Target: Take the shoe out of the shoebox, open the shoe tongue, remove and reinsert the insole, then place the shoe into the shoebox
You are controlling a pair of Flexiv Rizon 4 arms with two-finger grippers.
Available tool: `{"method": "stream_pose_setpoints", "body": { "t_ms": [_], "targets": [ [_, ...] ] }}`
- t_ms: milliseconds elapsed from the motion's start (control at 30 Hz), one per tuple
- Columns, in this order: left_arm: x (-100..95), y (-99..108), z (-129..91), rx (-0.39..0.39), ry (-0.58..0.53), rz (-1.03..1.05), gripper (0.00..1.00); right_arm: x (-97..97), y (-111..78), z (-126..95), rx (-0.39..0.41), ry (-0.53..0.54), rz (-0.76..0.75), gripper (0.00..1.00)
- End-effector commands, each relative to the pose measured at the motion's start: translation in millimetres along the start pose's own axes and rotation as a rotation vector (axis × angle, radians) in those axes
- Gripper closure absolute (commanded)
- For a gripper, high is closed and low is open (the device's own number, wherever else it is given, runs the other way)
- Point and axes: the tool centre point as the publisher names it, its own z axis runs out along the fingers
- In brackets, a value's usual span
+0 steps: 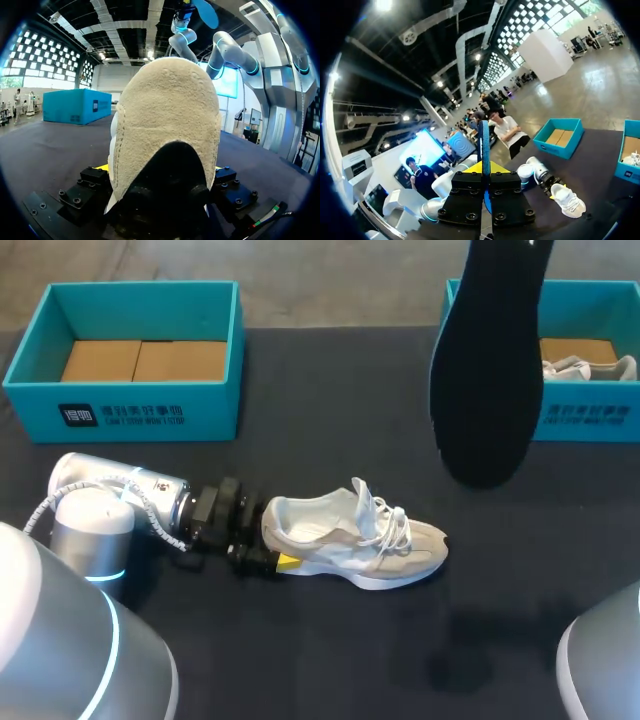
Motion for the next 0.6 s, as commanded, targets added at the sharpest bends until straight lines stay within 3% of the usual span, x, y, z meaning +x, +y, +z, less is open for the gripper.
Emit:
{"method": "stream_pose_setpoints", "body": {
  "t_ms": [33, 400, 600],
  "targets": [
    [0.5, 1, 0, 0.0, -0.001, 0.0, 1.0, 2.7, -3.4, -2, -0.006, -0.014, 0.003, 1.0],
    [0.5, 1, 0, 0.0, -0.001, 0.0, 1.0, 2.7, -3.4, -2, -0.006, -0.014, 0.003, 1.0],
    [0.5, 1, 0, 0.0, -0.001, 0.0, 1.0, 27.7, -6.7, -15, -0.033, -0.031, 0.04, 1.0]
  ]
}}
